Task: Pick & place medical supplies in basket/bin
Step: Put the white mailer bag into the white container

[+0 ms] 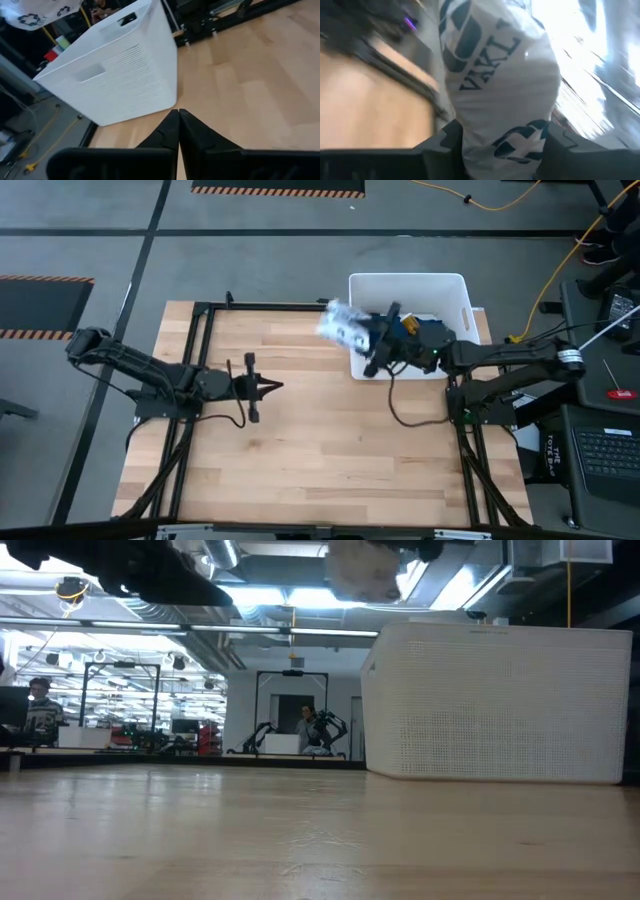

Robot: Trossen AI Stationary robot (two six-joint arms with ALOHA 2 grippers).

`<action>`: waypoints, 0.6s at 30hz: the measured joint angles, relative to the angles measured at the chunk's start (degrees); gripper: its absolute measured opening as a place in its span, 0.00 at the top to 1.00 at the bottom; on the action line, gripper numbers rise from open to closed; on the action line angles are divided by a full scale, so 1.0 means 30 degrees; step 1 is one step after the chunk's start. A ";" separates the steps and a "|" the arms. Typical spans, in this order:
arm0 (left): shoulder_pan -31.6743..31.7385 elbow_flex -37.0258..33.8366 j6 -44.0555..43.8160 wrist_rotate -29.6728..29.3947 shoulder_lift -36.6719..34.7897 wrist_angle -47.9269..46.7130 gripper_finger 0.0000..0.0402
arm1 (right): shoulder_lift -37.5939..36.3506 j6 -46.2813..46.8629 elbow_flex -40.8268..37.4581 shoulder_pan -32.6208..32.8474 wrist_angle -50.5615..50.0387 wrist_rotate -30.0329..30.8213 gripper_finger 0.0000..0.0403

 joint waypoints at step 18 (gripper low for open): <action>0.0989 0.0000 0.0060 0.0036 0.0007 0.0003 0.99 | -0.0616 -0.0924 0.0007 0.0000 -0.2712 1.2908 0.60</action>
